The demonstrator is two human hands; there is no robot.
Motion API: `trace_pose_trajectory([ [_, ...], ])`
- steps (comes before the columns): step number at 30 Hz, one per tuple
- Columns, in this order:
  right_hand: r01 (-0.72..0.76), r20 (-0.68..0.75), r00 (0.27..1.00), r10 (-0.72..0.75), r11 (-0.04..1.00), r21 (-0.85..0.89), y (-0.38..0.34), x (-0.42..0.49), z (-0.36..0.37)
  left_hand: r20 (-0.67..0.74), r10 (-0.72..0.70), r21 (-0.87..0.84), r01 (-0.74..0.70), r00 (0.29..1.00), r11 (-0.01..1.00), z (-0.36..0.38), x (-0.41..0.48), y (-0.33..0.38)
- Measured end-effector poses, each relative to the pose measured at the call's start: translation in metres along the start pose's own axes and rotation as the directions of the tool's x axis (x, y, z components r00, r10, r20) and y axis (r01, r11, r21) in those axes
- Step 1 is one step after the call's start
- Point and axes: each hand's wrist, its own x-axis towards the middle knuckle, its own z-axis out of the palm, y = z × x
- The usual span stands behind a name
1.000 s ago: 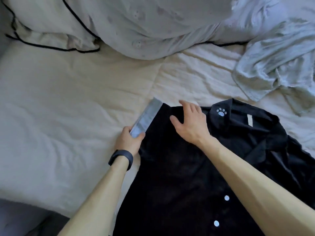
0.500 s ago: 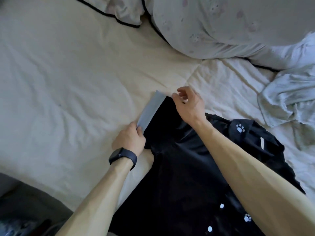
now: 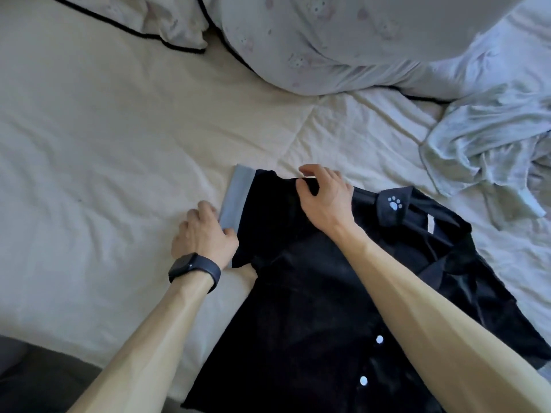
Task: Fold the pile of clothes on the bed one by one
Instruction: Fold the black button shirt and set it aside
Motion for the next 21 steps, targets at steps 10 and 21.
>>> trace_pose_trajectory([
  [10,-0.112,0.0,0.993,0.12,0.928,-0.355,0.096,-0.011,-0.029,-0.07,0.147,0.001,-0.148,0.987,0.989,0.008,0.072,0.044],
  [21,-0.513,-0.216,0.833,0.509,0.857,0.043,0.097,-0.315,0.034,-0.295,0.224,-0.158,-0.279,0.929,0.947,0.078,-0.089,-0.066],
])
